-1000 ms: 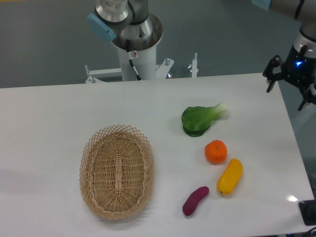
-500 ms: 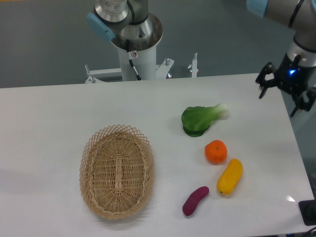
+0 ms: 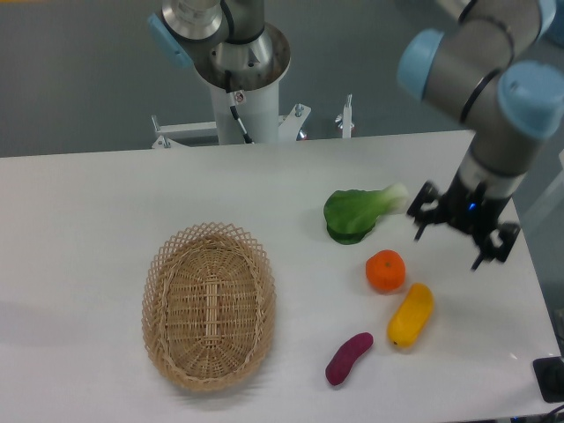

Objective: Pick up the sweet potato from the table
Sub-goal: 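Move the open gripper over the purple sweet potato and lower it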

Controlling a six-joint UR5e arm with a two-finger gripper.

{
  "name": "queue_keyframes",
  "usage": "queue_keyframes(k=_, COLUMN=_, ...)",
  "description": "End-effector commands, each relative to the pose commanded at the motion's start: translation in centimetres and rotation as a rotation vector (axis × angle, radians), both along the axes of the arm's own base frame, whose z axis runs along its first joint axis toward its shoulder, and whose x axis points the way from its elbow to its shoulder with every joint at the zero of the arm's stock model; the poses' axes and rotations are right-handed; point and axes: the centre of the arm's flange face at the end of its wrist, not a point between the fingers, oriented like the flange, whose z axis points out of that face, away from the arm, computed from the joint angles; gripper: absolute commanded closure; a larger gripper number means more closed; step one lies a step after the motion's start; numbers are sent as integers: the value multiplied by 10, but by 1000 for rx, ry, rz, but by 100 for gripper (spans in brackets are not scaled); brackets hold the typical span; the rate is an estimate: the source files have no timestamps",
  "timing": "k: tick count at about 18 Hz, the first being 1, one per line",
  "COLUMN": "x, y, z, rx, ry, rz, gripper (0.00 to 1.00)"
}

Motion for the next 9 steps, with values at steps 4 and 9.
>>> queue_keyframes(k=4, x=22, y=43, z=-51, rx=24, ry=36, rz=-13, gripper=0)
queue_keyframes(k=9, x=47, y=77, z=-93, rx=44, ry=43, rz=14, gripper=0)
